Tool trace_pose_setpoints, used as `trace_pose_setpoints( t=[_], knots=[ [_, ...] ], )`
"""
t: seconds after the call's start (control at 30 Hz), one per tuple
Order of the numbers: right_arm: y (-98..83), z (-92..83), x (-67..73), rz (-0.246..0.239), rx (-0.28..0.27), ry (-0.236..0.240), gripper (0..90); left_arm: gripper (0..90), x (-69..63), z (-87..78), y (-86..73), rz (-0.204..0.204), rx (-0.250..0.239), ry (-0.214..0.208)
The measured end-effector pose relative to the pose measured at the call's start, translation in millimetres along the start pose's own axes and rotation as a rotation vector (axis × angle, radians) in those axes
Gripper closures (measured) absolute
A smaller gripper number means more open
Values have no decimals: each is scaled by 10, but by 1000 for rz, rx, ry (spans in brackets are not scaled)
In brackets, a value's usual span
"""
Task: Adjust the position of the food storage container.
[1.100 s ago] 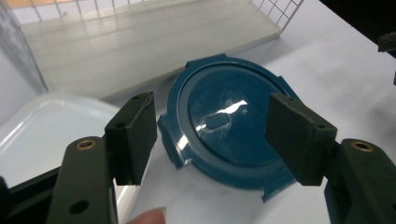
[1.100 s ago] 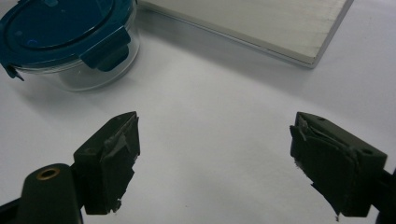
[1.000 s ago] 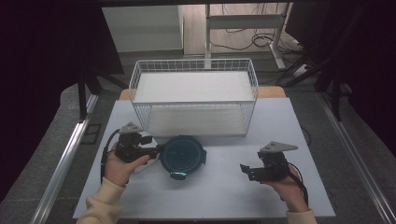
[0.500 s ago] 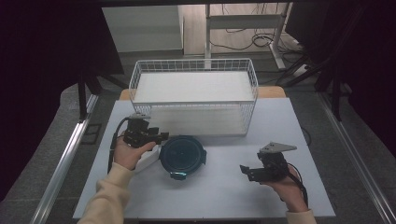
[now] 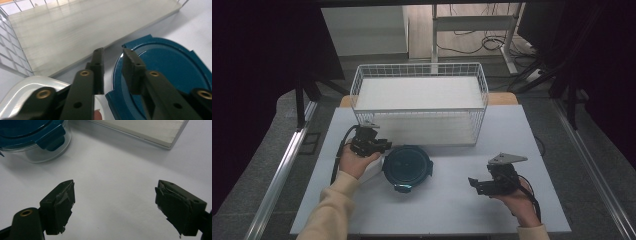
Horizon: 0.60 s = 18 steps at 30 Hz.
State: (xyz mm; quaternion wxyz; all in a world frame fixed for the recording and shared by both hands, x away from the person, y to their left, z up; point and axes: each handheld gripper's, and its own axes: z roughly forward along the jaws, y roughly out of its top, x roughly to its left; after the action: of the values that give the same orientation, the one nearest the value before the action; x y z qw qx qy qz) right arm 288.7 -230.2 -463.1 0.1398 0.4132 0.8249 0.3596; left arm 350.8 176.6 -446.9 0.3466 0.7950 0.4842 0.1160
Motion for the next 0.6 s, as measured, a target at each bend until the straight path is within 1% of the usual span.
trace_pose_setpoints(
  t=[0.2, 0.23, 0.27, 0.3, 0.47, 0.5, 0.53, 0.6],
  knots=[
    [-5, 12, 0, -1, 4, -1, 158, 873, -7, 97, -4, 14, 41, 1],
    [-5, 13, 3, 0, 4, 0, 158, 885, -7, 97, -4, 14, 41, 1],
    [-6, 14, 5, 0, 6, 0, 158, 896, -9, 122, 0, 34, 48, 5],
    [-7, 15, 10, 3, 8, 0, 158, 899, -13, 129, 2, 33, 55, 7],
    [-11, 29, 14, -4, 10, 1, 158, 900, -16, 187, 2, 19, 60, 26],
    [-13, 37, 20, -2, 14, 2, 158, 900, -2, 211, 3, 34, 78, 38],
    [-14, 41, 20, -5, 14, 2, 158, 900, -4, 222, 3, 27, 85, 38],
    [-17, 48, 24, -5, 16, 3, 158, 900, -7, 248, 3, 33, 94, 31]
  ],
)
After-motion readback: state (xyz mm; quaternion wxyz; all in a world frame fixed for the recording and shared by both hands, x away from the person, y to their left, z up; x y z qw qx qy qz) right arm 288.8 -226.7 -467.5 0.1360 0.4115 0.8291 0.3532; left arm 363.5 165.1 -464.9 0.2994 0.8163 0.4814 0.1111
